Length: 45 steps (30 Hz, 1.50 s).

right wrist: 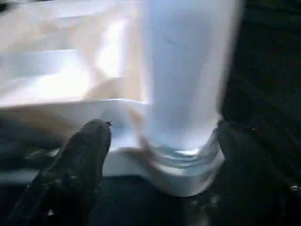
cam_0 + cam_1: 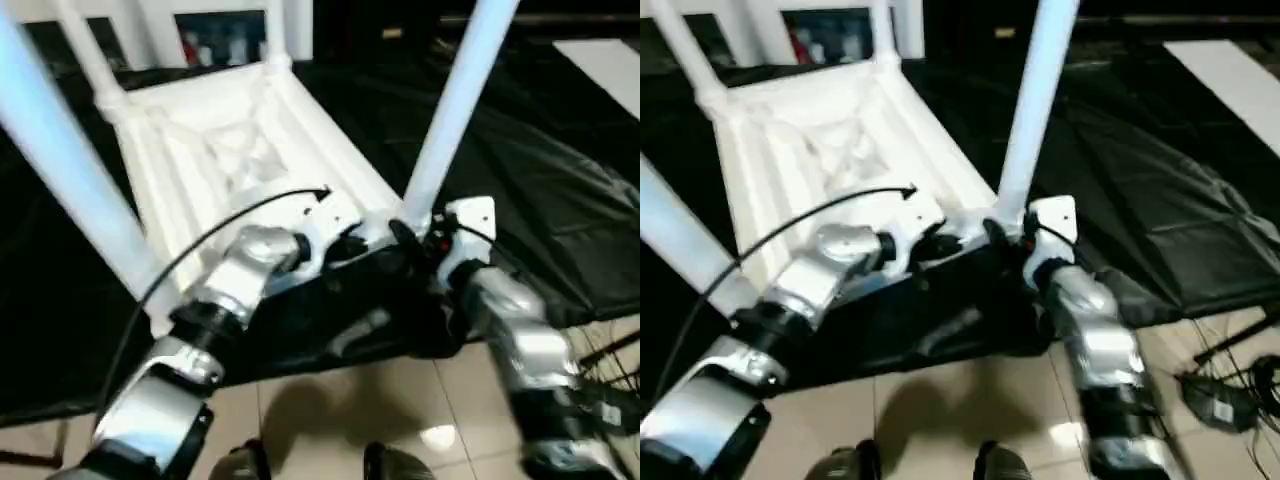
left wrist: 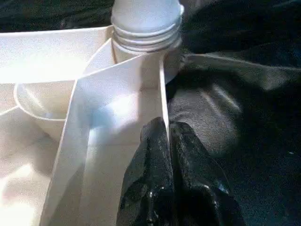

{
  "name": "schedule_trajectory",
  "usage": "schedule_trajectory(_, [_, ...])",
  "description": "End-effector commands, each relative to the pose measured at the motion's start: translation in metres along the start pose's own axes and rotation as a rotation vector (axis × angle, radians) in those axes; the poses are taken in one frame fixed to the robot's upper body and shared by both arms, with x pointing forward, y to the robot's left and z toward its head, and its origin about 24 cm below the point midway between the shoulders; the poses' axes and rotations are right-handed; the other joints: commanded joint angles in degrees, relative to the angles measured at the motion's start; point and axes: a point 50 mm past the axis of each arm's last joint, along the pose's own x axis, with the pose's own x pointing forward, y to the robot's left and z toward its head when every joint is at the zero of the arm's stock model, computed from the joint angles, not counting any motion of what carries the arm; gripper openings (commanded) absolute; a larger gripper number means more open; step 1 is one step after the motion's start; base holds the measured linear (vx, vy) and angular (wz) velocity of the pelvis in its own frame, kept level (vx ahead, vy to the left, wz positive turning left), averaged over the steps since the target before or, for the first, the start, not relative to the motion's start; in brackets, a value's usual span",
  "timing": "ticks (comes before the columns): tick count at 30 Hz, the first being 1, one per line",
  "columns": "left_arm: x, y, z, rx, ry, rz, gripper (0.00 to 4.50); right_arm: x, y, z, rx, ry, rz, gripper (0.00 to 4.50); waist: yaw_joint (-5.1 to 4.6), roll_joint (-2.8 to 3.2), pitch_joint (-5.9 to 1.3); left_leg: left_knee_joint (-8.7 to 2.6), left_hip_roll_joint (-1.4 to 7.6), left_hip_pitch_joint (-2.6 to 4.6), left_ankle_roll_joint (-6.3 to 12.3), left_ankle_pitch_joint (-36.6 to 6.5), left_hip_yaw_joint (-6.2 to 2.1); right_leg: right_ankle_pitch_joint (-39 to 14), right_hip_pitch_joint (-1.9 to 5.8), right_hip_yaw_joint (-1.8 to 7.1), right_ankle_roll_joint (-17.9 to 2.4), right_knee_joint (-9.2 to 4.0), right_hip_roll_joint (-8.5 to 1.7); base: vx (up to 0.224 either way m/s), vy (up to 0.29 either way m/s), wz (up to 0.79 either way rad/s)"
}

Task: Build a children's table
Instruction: Rotate leg to tighten

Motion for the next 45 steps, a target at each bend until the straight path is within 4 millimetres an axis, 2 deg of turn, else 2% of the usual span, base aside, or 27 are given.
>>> schedule_trajectory(1, [0.002,-0.022,-0.033,-0.040,0.124,-0.158,0.00,-0.003,0.019,0.003,-0.036,0.017,0.217,3.92,0.39,-0.79,-2.90,-3.98,1.78,0.73,3.85,-15.08,-1.05,-16.13,2.30,1.34,-9.59,-4.32,-2.14,0.000,0.000,0.00])
schedule_trajectory(2, [-0.004,-0.024,-0.035,-0.029,0.120,-0.202,0.00,-0.013,0.015,0.003,-0.068,0.041,0.256,3.92,0.40,-0.76,-2.96,-3.89,1.81,0.79,4.23,-14.41,-0.99,-14.77,2.28,1.31,-10.23,-4.21,-2.04,0.057,-0.008,0.00])
schedule_trajectory(3, [-0.010,-0.025,-0.036,-0.021,0.116,-0.242,0.00,-0.021,0.010,0.004,-0.087,0.057,0.288,3.92,0.28,-0.82,-3.01,-3.59,1.87,0.96,5.35,-13.15,-0.74,-11.89,2.23,1.37,-12.04,-3.99,-2.07,0.057,-0.008,0.00])
schedule_trajectory(4, [-0.010,-0.025,-0.036,-0.021,0.116,-0.242,0.00,-0.021,0.010,0.004,-0.087,0.057,0.288,3.92,0.33,-0.68,-3.01,-3.55,1.94,1.00,5.73,-12.59,-0.69,-10.90,2.16,1.39,-12.65,-3.87,-2.07,0.059,-0.006,0.01])
schedule_trajectory(5, [-0.016,-0.028,-0.035,0.008,0.097,-0.299,0.00,-0.026,0.007,0.005,-0.109,0.070,0.308,3.92,0.22,-0.59,-3.25,-3.25,1.89,0.96,6.58,-10.11,-0.61,-6.60,2.30,1.25,-14.34,-3.31,-1.88,0.050,0.001,-0.02])
schedule_trajectory(6, [-0.021,-0.030,-0.036,0.006,0.095,-0.330,0.00,-0.028,0.006,0.006,-0.119,0.076,0.318,3.92,0.22,-0.59,-3.25,-3.25,1.89,0.96,6.58,-10.11,-0.61,-6.60,2.30,1.25,-14.34,-3.31,-1.88,0.050,0.001,-0.02])
schedule_trajectory(7, [-0.024,-0.031,-0.036,0.015,0.091,-0.358,0.00,-0.029,0.005,0.006,-0.127,0.081,0.325,3.92,0.17,-0.62,-3.34,-3.13,1.88,0.88,7.24,-7.88,-0.61,-3.13,2.49,1.22,-15.25,-2.88,-1.82,0.000,0.000,0.00])
schedule_trajectory(10, [-0.033,-0.036,-0.035,0.027,0.074,-0.436,0.00,-0.031,0.006,0.006,-0.149,0.109,0.362,3.92,0.15,-0.48,-3.40,-2.82,1.91,1.30,8.51,-5.72,-0.33,2.40,2.50,1.31,-17.26,-2.26,-1.73,0.000,0.000,0.00])
schedule_trajectory(11, [-0.036,-0.037,-0.035,0.031,0.071,-0.453,0.00,-0.031,0.008,0.005,-0.154,0.117,0.376,3.92,0.34,-0.37,-3.45,-2.72,2.03,1.70,9.05,-5.02,-0.18,3.67,2.34,1.35,-17.67,-2.17,-1.65,0.000,0.000,0.00])
schedule_trajectory(12, [-0.038,-0.038,-0.035,0.034,0.070,-0.463,0.00,-0.031,0.009,0.005,-0.156,0.123,0.387,3.92,0.50,-0.30,-3.38,-2.70,2.07,1.66,9.27,-4.66,-0.17,4.09,2.36,1.38,-17.77,-2.09,-1.70,0.000,0.000,0.00])
schedule_trajectory(13, [-0.041,-0.038,-0.035,0.032,0.074,-0.471,0.00,-0.032,0.011,0.004,-0.160,0.134,0.408,3.92,1.02,-0.26,-3.42,-2.61,2.11,2.00,9.41,-4.32,-0.02,4.46,2.21,1.42,-17.77,-2.02,-1.64,0.000,0.000,0.00])
schedule_trajectory(15, [-0.045,-0.039,-0.037,0.030,0.085,-0.488,0.00,-0.033,0.014,0.002,-0.171,0.156,0.445,3.92,1.47,-0.36,-3.26,-2.76,2.23,1.91,9.26,-4.74,0.01,3.30,2.32,1.39,-17.33,-1.98,-1.71,0.000,0.000,0.00])
schedule_trajectory(20, [-0.050,-0.036,-0.036,0.033,0.088,-0.468,0.00,-0.036,0.021,-0.004,-0.176,0.193,0.532,3.92,1.29,-0.53,-3.10,-3.02,2.17,1.78,6.71,-9.01,-0.05,-3.93,2.32,1.53,-15.84,-2.56,-2.03,0.000,0.000,0.00])
schedule_trajectory(22, [-0.051,-0.036,-0.036,0.034,0.089,-0.467,0.00,-0.036,0.021,-0.004,-0.178,0.197,0.533,3.92,1.24,-0.51,-3.14,-2.97,2.11,1.71,6.62,-8.61,-0.07,-3.40,2.37,1.54,-15.75,-2.49,-1.99,0.000,0.000,0.00])
schedule_trajectory(23, [-0.051,-0.036,-0.036,0.034,0.089,-0.466,0.00,-0.036,0.020,-0.005,-0.178,0.199,0.533,3.67,1.19,-0.52,-3.24,-2.92,2.10,1.73,6.75,-7.75,-0.08,-2.17,2.41,1.52,-15.83,-2.34,-1.93,0.000,0.000,0.00])
schedule_trajectory(26, [-0.051,-0.035,-0.035,0.033,0.087,-0.464,0.00,-0.034,0.017,-0.006,-0.179,0.208,0.514,3.57,1.19,-0.55,-3.46,-2.60,1.97,1.72,7.74,-5.27,0.00,2.03,2.56,1.52,-16.54,-1.91,-1.76,0.000,0.000,0.00])
schedule_trajectory(28, [-0.051,-0.034,-0.034,0.035,0.087,-0.457,0.00,-0.033,0.016,-0.006,-0.172,0.205,0.506,3.26,1.19,-0.58,-3.41,-2.50,1.92,1.65,8.53,-4.54,0.02,3.30,2.61,1.47,-17.04,-1.79,-1.76,0.000,0.000,0.00])
schedule_trajectory(36, [-0.053,-0.033,-0.037,0.031,0.096,-0.452,0.00,-0.030,0.017,-0.009,-0.180,0.211,0.514,2.71,1.12,-0.63,-3.49,-2.42,1.93,1.66,8.50,-5.19,0.00,1.70,2.66,1.43,-17.18,-1.80,-1.79,0.000,0.000,0.00])
schedule_trajectory(42, [-0.055,-0.033,-0.039,0.026,0.104,-0.454,0.00,-0.029,0.020,-0.013,-0.178,0.215,0.520,2.65,1.14,-0.63,-3.65,-2.30,1.95,1.66,8.97,-4.30,-0.04,2.72,2.73,1.42,-17.47,-1.61,-1.75,0.000,0.000,0.00])
schedule_trajectory(45, [-0.054,-0.032,-0.040,0.010,0.109,-0.427,0.00,-0.024,0.020,-0.017,-0.124,0.199,0.458,2.64,1.15,-0.59,-3.63,-2.30,1.90,1.61,8.81,-4.77,-0.02,1.77,2.68,1.40,-17.64,-1.69,-1.82,0.000,0.000,0.00])
